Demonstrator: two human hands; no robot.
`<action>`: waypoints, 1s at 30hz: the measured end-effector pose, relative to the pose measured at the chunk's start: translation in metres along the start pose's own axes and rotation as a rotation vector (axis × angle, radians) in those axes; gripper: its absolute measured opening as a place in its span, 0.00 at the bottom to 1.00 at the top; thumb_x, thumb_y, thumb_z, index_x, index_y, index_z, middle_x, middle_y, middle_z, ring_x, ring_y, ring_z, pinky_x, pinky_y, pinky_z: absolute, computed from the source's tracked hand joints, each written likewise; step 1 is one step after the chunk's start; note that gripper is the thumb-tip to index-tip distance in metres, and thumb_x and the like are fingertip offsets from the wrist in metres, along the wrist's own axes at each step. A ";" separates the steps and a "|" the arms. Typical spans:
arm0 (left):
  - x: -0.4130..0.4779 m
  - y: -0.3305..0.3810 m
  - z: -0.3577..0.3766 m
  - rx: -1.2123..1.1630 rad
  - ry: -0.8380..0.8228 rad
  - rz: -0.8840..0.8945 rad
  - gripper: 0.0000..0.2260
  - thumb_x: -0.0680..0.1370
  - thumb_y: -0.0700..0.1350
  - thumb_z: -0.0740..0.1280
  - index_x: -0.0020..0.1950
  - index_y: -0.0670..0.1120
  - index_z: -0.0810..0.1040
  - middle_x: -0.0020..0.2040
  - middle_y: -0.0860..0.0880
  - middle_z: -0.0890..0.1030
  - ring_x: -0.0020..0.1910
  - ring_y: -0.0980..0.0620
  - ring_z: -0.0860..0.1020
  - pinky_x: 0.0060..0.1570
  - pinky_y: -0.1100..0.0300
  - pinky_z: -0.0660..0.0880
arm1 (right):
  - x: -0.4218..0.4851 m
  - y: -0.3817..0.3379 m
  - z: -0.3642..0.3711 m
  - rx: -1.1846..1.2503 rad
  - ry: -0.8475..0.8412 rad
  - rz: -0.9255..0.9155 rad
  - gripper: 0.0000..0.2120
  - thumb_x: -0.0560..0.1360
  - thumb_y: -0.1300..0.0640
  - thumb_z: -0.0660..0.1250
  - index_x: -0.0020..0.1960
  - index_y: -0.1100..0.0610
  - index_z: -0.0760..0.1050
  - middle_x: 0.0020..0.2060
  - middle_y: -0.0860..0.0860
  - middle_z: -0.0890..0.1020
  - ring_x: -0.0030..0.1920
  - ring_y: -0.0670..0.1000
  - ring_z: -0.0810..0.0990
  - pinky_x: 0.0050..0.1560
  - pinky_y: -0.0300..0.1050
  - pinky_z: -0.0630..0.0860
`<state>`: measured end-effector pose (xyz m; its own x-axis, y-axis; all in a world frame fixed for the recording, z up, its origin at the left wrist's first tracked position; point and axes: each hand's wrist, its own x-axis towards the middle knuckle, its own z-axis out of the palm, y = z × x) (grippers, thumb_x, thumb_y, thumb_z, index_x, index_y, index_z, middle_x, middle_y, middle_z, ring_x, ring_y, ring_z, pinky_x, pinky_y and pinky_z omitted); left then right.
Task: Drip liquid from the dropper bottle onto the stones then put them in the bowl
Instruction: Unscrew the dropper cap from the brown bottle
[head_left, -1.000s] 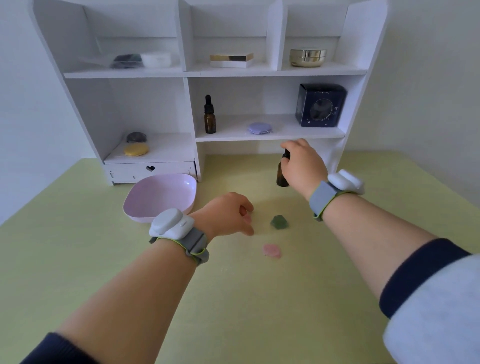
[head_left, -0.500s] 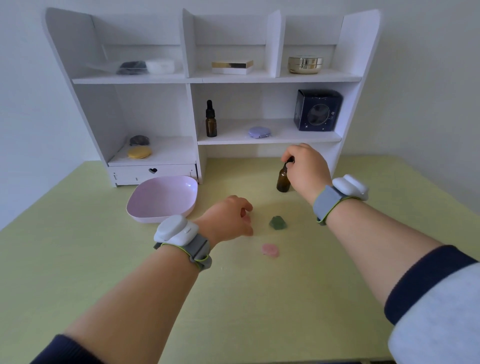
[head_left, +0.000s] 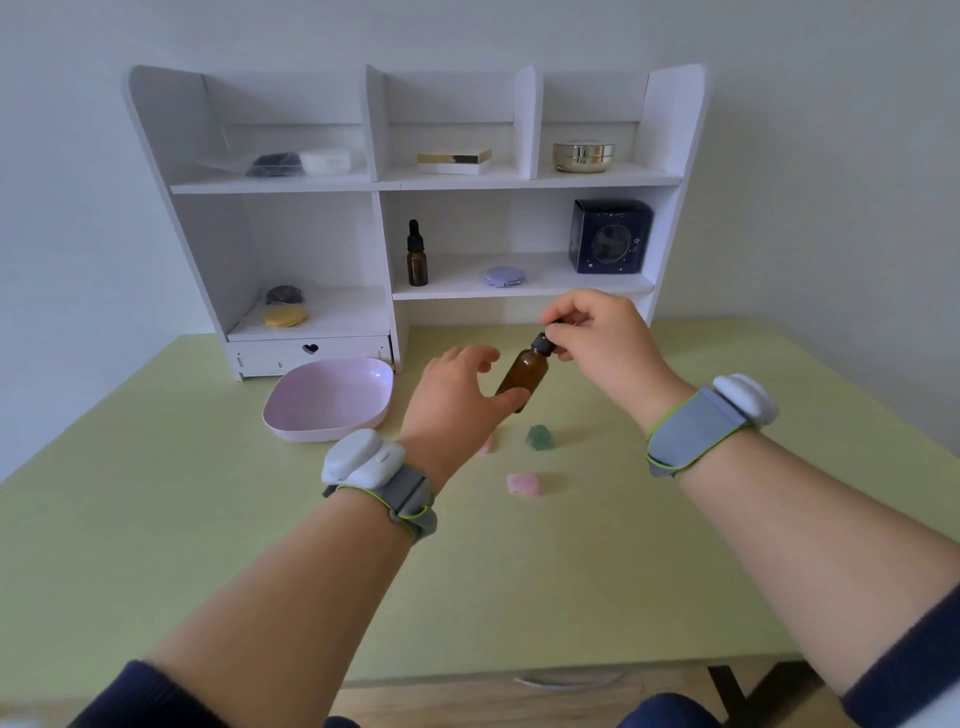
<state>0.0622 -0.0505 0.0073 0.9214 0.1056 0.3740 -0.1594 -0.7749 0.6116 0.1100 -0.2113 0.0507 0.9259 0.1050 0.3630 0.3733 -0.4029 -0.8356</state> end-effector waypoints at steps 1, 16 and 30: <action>-0.002 0.003 -0.001 -0.006 -0.020 -0.006 0.24 0.71 0.56 0.72 0.65 0.51 0.74 0.56 0.55 0.78 0.55 0.53 0.75 0.50 0.63 0.70 | -0.004 -0.003 -0.001 0.021 -0.017 0.000 0.09 0.73 0.65 0.66 0.45 0.53 0.81 0.42 0.53 0.84 0.45 0.56 0.84 0.54 0.55 0.81; -0.022 0.006 -0.015 0.143 0.065 0.058 0.12 0.66 0.56 0.74 0.43 0.51 0.80 0.36 0.54 0.79 0.38 0.52 0.75 0.31 0.63 0.63 | -0.031 -0.007 0.007 -0.204 -0.171 0.149 0.25 0.78 0.37 0.59 0.37 0.58 0.76 0.26 0.48 0.76 0.27 0.51 0.76 0.31 0.41 0.69; -0.019 0.008 -0.023 0.190 -0.022 0.097 0.09 0.67 0.55 0.73 0.41 0.52 0.81 0.32 0.52 0.81 0.32 0.55 0.76 0.29 0.63 0.67 | -0.027 -0.008 -0.003 -0.147 -0.264 0.162 0.19 0.76 0.43 0.65 0.36 0.59 0.76 0.24 0.52 0.76 0.26 0.50 0.74 0.31 0.41 0.70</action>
<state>0.0351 -0.0445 0.0205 0.9128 0.0132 0.4082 -0.1797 -0.8845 0.4306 0.0815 -0.2137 0.0484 0.9627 0.2535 0.0951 0.2258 -0.5582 -0.7983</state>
